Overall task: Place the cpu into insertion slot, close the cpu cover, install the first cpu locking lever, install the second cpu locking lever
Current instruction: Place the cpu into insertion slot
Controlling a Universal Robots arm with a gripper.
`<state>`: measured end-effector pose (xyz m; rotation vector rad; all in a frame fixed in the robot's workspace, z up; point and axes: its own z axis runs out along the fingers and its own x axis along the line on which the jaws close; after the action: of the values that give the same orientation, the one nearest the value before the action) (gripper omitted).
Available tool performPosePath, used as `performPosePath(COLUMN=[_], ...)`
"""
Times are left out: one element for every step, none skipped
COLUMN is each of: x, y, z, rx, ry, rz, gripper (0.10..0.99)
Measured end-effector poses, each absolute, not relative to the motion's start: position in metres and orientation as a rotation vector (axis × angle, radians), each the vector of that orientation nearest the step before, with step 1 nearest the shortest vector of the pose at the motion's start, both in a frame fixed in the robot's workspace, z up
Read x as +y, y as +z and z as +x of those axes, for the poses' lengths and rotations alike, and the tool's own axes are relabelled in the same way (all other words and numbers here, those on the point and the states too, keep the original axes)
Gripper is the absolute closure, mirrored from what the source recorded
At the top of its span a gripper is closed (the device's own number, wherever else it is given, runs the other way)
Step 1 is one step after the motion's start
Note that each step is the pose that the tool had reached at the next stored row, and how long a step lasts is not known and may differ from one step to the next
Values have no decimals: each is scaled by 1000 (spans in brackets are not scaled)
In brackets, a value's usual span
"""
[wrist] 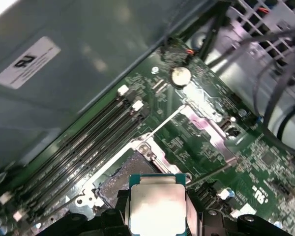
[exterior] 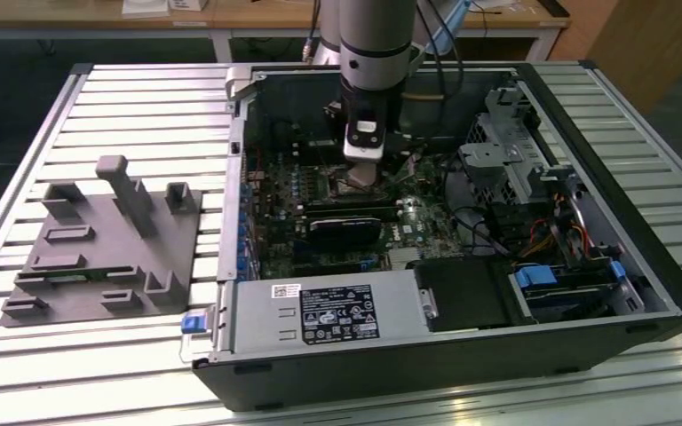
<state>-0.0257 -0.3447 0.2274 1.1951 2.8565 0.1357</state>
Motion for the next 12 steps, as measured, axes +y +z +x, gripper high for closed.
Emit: performPosePath(x=[-345, -345, -345, -345, -345, -345, -345, -345, -345, -345, -345, -345], y=[227, 227, 227, 227, 227, 227, 227, 226, 226, 226, 226, 226], z=[-26, -26, -26, -26, -26, -26, -26, -26, -26, -26, -26, -26], rx=[2845, 2834, 2822, 2810, 2800, 2789, 2778, 2767, 2756, 2744, 2732, 2720], ry=[135, 134, 134, 133, 132, 131, 130, 129, 129, 128, 127, 126], rz=[1220, 1244, 1269, 1292, 1313, 1334, 1356, 1377, 1398, 1419, 1441, 1461], gripper=[549, 549, 549, 549, 549, 549, 549, 549, 549, 549, 549, 549])
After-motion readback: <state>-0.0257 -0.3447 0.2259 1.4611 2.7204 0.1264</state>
